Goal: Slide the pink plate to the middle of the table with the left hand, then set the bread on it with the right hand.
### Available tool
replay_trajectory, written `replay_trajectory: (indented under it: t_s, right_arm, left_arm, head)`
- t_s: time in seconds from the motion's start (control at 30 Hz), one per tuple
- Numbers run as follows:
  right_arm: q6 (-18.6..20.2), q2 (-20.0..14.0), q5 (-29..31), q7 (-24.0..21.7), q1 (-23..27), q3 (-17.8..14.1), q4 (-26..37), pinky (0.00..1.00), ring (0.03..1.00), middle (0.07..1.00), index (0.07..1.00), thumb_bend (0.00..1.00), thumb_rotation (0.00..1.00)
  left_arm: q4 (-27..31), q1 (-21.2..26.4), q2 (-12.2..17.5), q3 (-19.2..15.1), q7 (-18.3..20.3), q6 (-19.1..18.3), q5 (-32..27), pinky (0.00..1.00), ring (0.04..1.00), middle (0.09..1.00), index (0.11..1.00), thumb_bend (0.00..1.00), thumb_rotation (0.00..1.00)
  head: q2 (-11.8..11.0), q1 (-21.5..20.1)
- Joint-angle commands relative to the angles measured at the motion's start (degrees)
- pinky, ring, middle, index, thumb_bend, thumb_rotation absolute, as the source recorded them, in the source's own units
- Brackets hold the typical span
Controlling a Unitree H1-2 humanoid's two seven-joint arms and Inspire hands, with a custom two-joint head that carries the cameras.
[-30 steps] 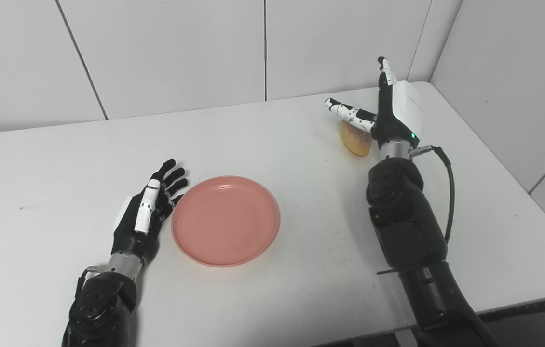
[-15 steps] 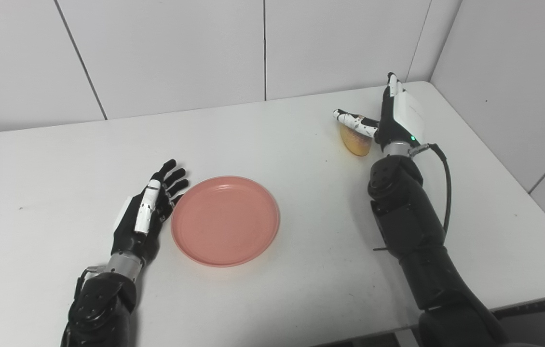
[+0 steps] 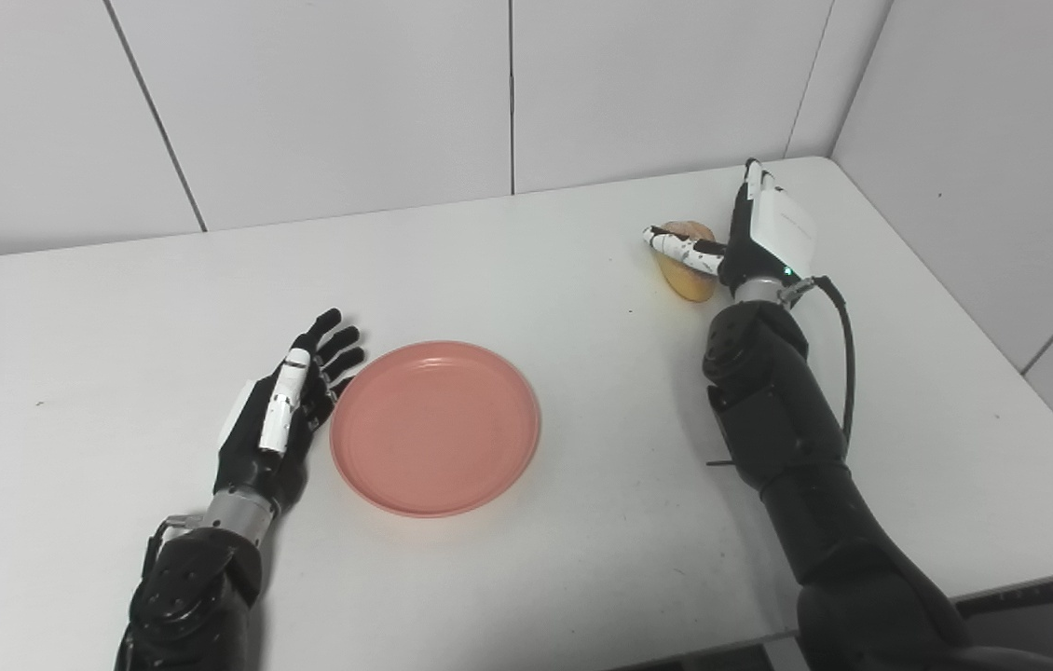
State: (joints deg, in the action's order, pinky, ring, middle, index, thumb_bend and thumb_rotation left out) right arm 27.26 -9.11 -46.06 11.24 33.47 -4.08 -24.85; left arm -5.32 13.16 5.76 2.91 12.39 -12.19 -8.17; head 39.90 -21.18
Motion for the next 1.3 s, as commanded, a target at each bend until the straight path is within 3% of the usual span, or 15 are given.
replay_trajectory:
  t_s: [0.0,0.63,0.97,1.07,1.2,1.27]
  right_arm:
    - [-0.4,-0.4,-1.2,0.8,3.3,0.4,0.8,0.95,0.993,1.0,0.997,1.0,0.62]
    - [-0.4,0.1,-2.4,-0.3,5.2,-0.6,-4.8,0.85,0.911,0.936,0.948,1.0,0.6]
    - [-0.3,-0.3,-2.9,0.2,7.1,-1.6,-9.2,0.8,0.846,0.862,0.848,1.0,0.57]
    - [-0.4,-0.7,-2.1,0.8,7.4,-1.2,-10.1,0.76,0.821,0.835,0.801,0.99,0.54]
    - [-0.4,-0.9,-0.2,2.7,7.8,-0.4,-11.4,0.59,0.69,0.742,0.68,0.98,0.45]
    - [-0.4,-1.3,1.0,3.9,8.0,0.6,-12.1,0.55,0.664,0.724,0.676,0.97,0.41]
  left_arm:
    - [0.1,-0.3,0.6,0.2,0.7,-1.9,-0.1,0.89,0.888,0.897,0.893,0.36,1.0]
    - [1.9,-0.6,0.5,0.6,0.2,-3.6,-0.2,0.88,0.885,0.896,0.891,0.35,1.0]
    - [1.3,-0.5,0.5,0.6,0.4,-3.1,-0.3,0.88,0.889,0.901,0.897,0.36,1.0]
    - [1.3,-0.5,0.5,0.6,0.5,-3.1,-0.4,0.89,0.89,0.899,0.896,0.37,1.0]
    - [1.5,-0.5,0.4,0.6,0.3,-3.4,-0.3,0.89,0.888,0.899,0.895,0.37,1.0]
    - [1.7,-0.6,0.4,0.7,0.3,-3.5,-0.2,0.89,0.888,0.899,0.895,0.37,1.0]
  head:
    - [0.1,0.0]
    - [0.6,0.3]
    - [0.7,0.6]
    - [0.6,0.6]
    - [0.7,0.6]
    - [0.7,0.7]
